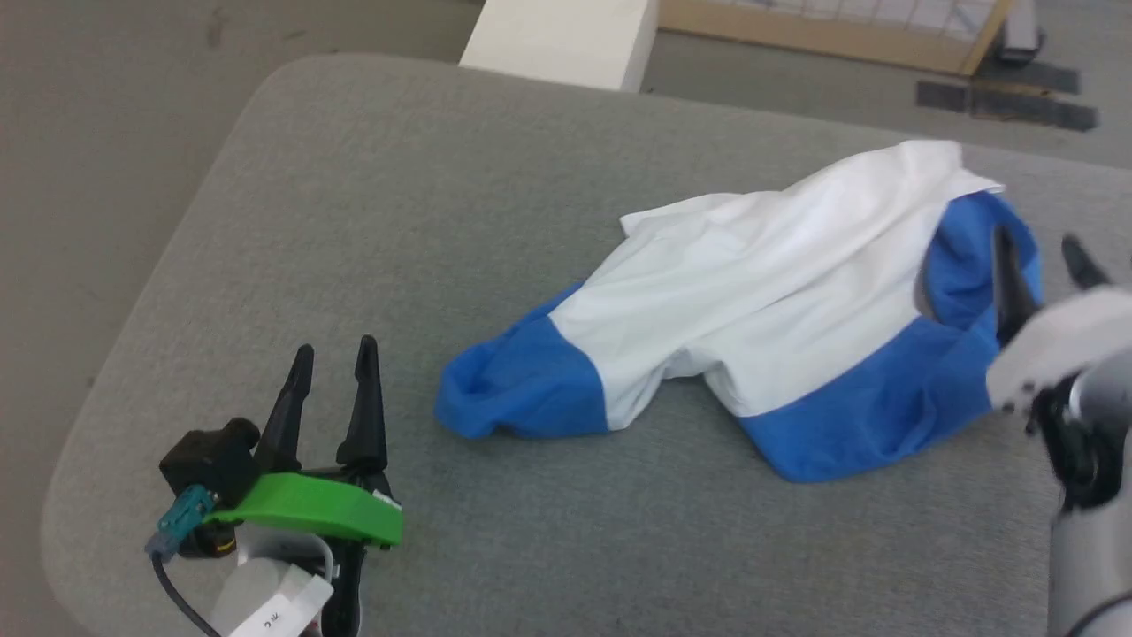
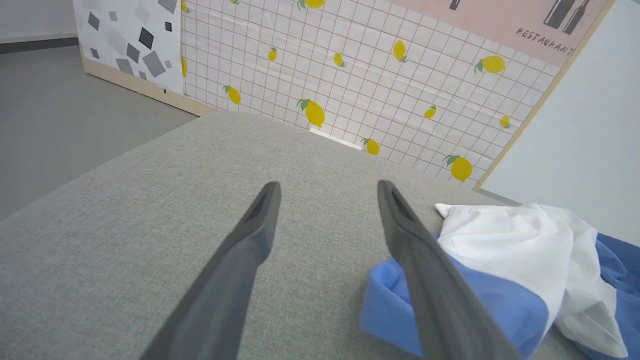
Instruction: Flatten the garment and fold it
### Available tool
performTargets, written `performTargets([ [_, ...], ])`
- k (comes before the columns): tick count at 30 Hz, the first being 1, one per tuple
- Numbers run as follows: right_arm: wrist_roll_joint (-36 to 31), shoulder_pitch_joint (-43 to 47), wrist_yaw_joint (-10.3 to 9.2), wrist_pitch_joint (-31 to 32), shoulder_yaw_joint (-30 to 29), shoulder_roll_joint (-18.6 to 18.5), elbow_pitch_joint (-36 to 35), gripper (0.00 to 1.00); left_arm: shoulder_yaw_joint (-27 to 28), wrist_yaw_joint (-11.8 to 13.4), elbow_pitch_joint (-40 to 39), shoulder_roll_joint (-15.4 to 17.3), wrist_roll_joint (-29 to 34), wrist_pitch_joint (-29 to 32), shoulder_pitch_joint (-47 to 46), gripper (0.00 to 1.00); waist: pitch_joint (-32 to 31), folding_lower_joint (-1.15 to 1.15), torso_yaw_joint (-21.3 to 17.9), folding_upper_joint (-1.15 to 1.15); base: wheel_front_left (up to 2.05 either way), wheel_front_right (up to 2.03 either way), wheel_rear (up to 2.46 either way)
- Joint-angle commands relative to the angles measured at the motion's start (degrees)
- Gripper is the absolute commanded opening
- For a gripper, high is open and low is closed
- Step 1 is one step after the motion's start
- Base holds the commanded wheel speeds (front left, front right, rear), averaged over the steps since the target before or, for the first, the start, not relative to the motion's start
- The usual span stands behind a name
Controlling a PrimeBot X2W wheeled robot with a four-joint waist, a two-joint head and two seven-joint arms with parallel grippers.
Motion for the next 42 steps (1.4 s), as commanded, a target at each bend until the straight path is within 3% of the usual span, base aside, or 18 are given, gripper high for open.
performTargets([
  [1,0.77,3.34,-0.09,-0.68,-0.11,0.43,-1.31,1.0,0.26,-0.1,0.14,0.53,-0.37,0.18,0.83,1.0,-5.02,0.0,-5.6,0.37,0.0,0.0,0.0],
  [10,7.52,16.56,-0.09,-0.57,-1.04,1.16,-3.57,1.0,0.46,1.91,0.46,0.18,-3.44,5.67,2.02,1.0,-5.88,0.0,-9.21,0.37,0.0,0.0,0.0],
  [14,7.88,17.41,-0.09,-0.88,-1.26,1.17,-4.48,1.0,0.02,5.34,2.56,1.01,-5.27,18.62,-1.66,1.0,-5.16,0.0,-9.63,0.37,0.0,0.0,0.0],
  [19,7.95,16.92,-0.09,-0.99,-0.79,1.17,-4.8,1.0,-2.38,12.89,5.55,4.38,-3.78,41.25,-7.24,1.0,-3.93,0.0,-10.18,0.37,0.0,0.0,0.0],
  [22,8.43,16.48,-0.09,-1.28,0.04,1.17,-4.51,1.0,-3.72,15.82,6.82,6.25,-1.85,48.86,-8.57,1.0,-3.03,0.0,-10.73,0.37,0.0,0.0,0.0],
  [24,8.77,16.27,-0.09,-1.58,0.36,1.17,-4.33,1.0,-4.75,16.09,8.0,6.71,-1.65,52.63,-8.77,1.0,-2.39,0.0,-10.95,0.37,0.0,0.0,0.0],
  [28,8.82,16.14,-0.09,-2.21,0.19,1.18,-3.84,1.0,-5.84,13.99,9.63,5.42,-3.95,54.94,-8.3,1.0,-1.52,0.0,-11.2,0.37,0.0,0.0,0.0],
  [29,8.76,16.14,-0.09,-2.31,0.04,1.18,-3.72,1.0,-5.91,13.46,9.93,4.99,-4.55,54.81,-8.19,0.96,-1.44,0.0,-11.17,0.37,0.0,0.0,0.0],
  [30,8.75,16.17,-0.09,-2.36,-0.17,1.18,-3.53,1.0,-6.03,12.79,10.34,4.5,-5.21,54.57,-8.07,0.47,-1.38,0.0,-11.11,0.37,0.0,0.0,0.0],
  [31,8.68,16.2,-0.09,-2.4,-0.31,1.18,-3.41,1.0,-6.23,12.26,10.72,4.25,-5.55,54.42,-8.0,0.27,-1.36,0.0,-11.04,0.37,0.0,0.0,0.0],
  [32,8.59,16.25,-0.09,-2.49,-0.46,1.18,-3.3,1.0,-6.4,11.63,11.1,3.99,-5.9,53.99,-8.0,0.0,-1.4,0.0,-10.9,0.37,0.0,0.0,0.0],
  [37,8.44,16.59,-0.09,-2.77,-0.7,1.18,-2.51,1.0,-4.88,10.41,11.44,3.11,-7.75,49.62,-8.86,0.0,-2.19,0.0,-9.82,0.37,0.0,0.0,0.0],
  [42,8.2,17.11,-0.09,-2.79,-0.73,1.18,-1.89,1.0,2.11,10.85,6.86,2.54,-11.96,40.71,-11.43,0.0,-3.82,0.0,-7.71,0.37,0.0,0.0,0.0],
])
